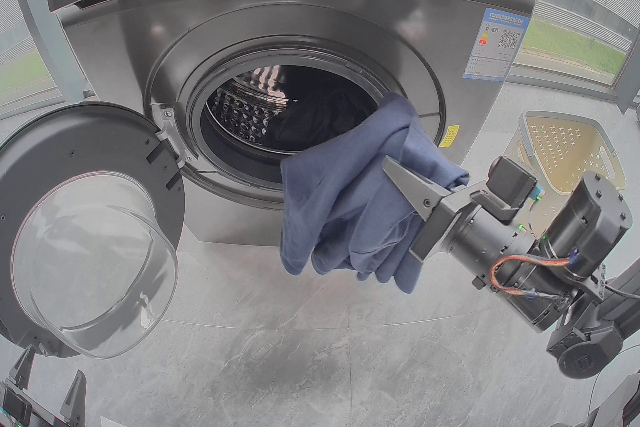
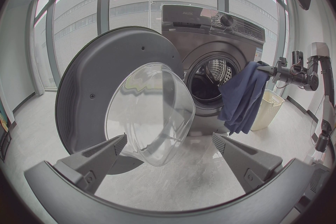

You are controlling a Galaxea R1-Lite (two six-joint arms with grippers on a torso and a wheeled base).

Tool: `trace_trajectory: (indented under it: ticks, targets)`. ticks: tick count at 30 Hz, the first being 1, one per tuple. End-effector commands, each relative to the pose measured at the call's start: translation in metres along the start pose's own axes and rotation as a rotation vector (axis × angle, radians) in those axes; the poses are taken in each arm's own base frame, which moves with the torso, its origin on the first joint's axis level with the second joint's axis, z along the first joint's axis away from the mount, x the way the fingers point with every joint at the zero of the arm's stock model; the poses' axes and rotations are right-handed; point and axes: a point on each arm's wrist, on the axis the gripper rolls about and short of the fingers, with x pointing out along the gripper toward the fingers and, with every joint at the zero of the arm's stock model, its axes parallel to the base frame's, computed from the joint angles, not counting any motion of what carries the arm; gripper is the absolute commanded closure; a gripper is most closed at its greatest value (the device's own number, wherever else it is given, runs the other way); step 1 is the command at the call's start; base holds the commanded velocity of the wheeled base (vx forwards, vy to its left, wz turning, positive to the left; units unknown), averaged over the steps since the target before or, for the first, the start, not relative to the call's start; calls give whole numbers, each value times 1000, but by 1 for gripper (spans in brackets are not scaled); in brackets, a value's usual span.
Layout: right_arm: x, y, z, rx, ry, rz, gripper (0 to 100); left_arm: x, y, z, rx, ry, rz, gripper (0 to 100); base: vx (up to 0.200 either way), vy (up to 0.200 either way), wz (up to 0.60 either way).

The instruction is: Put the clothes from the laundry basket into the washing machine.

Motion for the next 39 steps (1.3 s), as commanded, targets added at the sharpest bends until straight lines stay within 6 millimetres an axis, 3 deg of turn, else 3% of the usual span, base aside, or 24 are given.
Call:
trace_trajectory:
  ticks: [1,5,9,13,17,20,26,32,39]
  targets:
    - [16,3,-18,1,25,16,100,0,0,-5,8,1,-1,0,0,0,0]
    - [26,4,-21,2,17,22,100,-1,0,-1,12,-25,-2,0,0,0,0]
    - [36,4,-23,4,3,28,100,-10,-2,51,0,-206,-41,0,0,0,0]
    - [47,2,-26,1,0,28,100,4,-4,55,3,-91,-203,0,0,0,0]
    - [62,2,-31,1,-15,35,100,31,-10,51,-12,126,-445,0,0,0,0]
    - [66,3,-30,4,-26,48,100,48,-13,60,-14,185,-496,0,0,0,0]
    - [73,6,-21,9,-71,61,100,104,-25,75,-6,232,-593,0,0,0,0]
    - [70,4,-22,6,-59,55,100,142,-41,66,-4,305,-648,0,0,0,0]
    - [66,4,-21,3,-44,50,100,173,-57,65,-1,335,-687,0,0,0,0]
